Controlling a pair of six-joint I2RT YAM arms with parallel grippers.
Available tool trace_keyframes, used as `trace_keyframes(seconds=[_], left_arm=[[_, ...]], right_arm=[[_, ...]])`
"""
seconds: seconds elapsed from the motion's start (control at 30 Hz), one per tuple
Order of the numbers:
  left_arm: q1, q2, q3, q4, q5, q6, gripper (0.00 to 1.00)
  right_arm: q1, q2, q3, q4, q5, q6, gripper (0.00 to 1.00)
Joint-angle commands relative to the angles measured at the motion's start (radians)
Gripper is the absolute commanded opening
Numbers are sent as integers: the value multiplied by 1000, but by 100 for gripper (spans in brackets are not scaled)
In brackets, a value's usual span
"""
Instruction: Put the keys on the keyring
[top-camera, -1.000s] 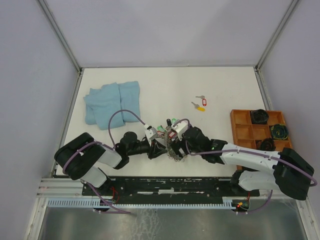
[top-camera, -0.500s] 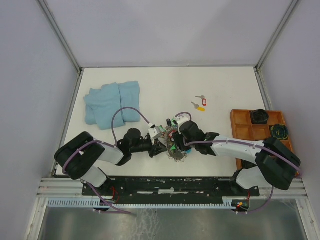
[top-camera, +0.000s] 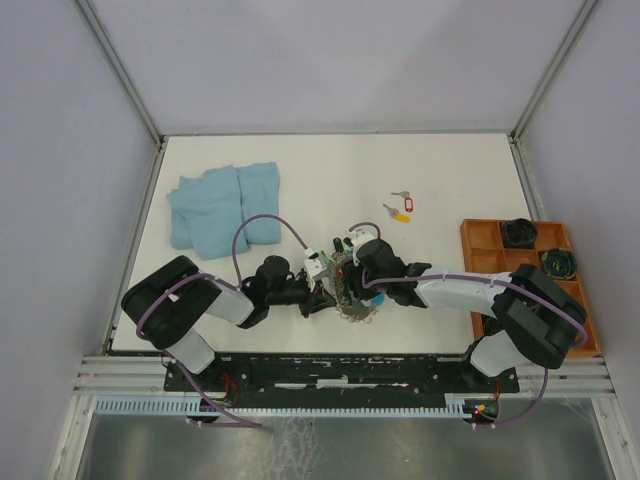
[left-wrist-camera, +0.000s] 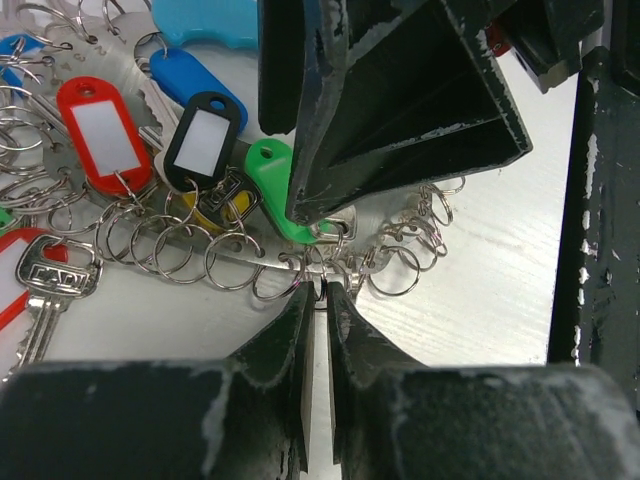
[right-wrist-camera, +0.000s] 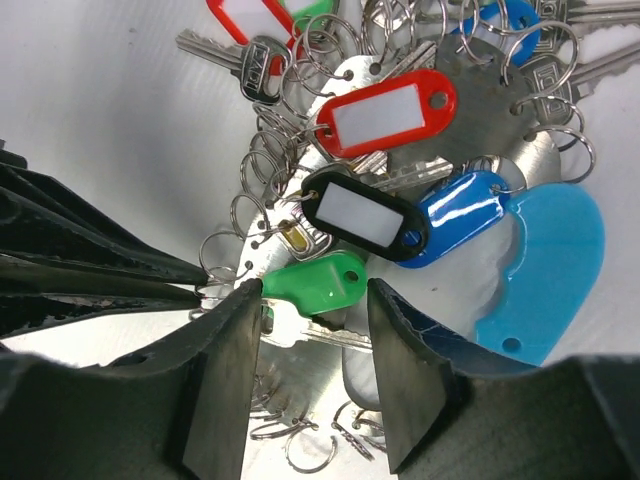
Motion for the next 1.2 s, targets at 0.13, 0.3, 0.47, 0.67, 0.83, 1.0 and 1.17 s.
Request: trace_keyframes(seconds=[0.13, 0.3, 0.47, 0.67, 0.83, 1.0, 1.17], left_arm=[[-20, 12, 33, 16, 14, 45, 14], [-26, 14, 35, 14, 10, 45, 14], [-26, -10, 32, -10, 1, 72, 16], [-27, -39, 33, -27, -13, 103, 21], [-29, -39, 57, -43, 2, 83, 22], [-42, -89, 71, -99, -36, 25, 25], [-74, -160, 98, -236, -161, -110, 25]], right_arm=[[-13, -36, 7, 60, -56, 12, 48], [-14, -50, 24, 10, -65, -18, 51], [-14, -78, 18, -31, -75, -75, 53], [-14, -150, -19, -36, -24, -127, 54], [-14, -178, -47, -28, 3, -146, 54], [-14, -190, -71, -3, 17, -151, 56], [-14, -204, -93, 12, 53, -151, 56]])
